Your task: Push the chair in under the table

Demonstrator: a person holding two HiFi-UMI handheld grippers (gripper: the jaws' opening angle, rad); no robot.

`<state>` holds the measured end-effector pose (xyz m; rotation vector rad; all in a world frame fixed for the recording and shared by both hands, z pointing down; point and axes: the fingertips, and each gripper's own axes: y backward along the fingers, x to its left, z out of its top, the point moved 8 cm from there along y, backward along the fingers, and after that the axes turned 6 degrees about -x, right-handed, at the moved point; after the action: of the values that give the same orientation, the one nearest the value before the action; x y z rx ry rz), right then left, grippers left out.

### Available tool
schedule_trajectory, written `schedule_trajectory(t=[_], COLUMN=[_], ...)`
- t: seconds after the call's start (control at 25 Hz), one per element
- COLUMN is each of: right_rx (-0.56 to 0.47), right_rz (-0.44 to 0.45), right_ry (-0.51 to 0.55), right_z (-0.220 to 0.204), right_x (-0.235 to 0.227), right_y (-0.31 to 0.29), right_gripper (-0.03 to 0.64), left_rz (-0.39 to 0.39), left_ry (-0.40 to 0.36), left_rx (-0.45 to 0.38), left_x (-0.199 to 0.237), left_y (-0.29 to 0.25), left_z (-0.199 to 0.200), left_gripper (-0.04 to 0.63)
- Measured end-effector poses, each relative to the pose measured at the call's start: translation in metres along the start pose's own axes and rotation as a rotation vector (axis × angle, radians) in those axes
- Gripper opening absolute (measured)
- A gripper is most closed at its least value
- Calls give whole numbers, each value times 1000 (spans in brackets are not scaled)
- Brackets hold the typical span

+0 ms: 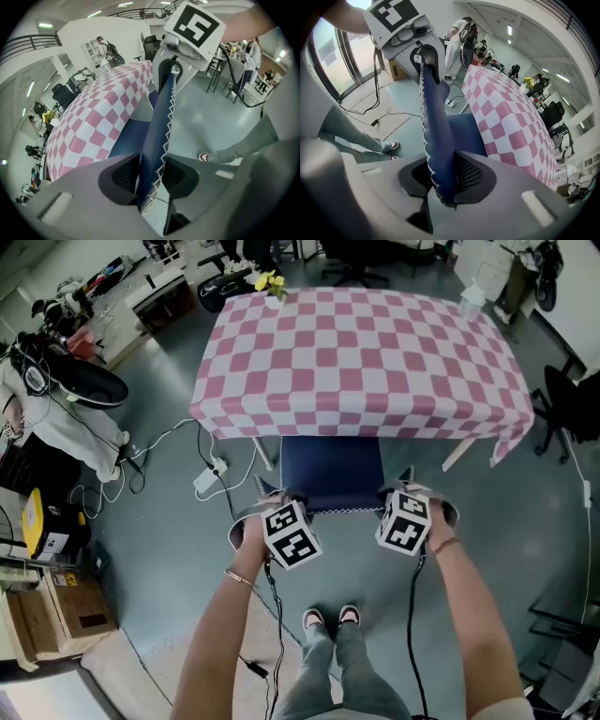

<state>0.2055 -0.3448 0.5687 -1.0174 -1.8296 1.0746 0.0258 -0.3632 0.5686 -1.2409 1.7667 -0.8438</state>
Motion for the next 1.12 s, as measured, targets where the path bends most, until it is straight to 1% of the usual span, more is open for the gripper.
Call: schedule_trajectory(t=[0.36,0.48,0.64,0.88,1.12], right_rx=[-4,-4,-3,12,17], right_rz=[-27,-21,-31,-45,-66], right_ry=[-11,-20,-20,-14,-26], right_z=[16,20,25,32,42], right_x=[-22,-28,-35,-49,-63], right_y=[-12,-13,-16,-25,-33], right_gripper=[97,95,95,94,94], left_rz=[15,18,39,23,67], left_ry=[-10,-13,-17,-6,-21], left_rx=[2,-1,-8,-8,-11], left_x=[35,42,52,72,92], left_y=[-8,-9,-11,-20,-25], left_z=[-4,-4,-5,-5,-8], left_gripper=[114,115,118,126,130])
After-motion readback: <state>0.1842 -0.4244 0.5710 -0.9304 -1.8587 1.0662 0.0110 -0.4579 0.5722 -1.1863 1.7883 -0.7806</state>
